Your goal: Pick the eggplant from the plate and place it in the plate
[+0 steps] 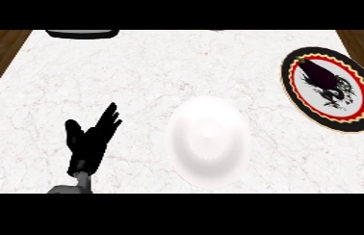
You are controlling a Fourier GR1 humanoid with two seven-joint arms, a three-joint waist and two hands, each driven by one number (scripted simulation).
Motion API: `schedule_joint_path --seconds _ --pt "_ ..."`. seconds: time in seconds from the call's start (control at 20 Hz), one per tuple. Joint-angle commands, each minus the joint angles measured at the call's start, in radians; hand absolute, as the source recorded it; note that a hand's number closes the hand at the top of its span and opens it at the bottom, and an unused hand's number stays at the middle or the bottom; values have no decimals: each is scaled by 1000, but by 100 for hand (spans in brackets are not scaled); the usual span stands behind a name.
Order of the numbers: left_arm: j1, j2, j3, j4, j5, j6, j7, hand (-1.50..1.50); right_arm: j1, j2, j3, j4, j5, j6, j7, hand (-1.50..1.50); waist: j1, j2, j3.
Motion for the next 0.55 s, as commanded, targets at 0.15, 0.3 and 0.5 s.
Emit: schedule_joint_path --seconds 0.15,0.3,0.5 --pt "37 -26 -24 17 -24 11 -27 0 119 -11 38 -15 35 66 -175 -150 -4 -2 -1" --pt "18 -28 -6 31 -22 21 -24 0 135 -17 52 -19 43 63 -187 -150 -9 -4 -2" --pt "-19 -7 6 20 -26 23 22 0 169 -18 55 -16 39 72 -216 -150 -13 -4 -2"
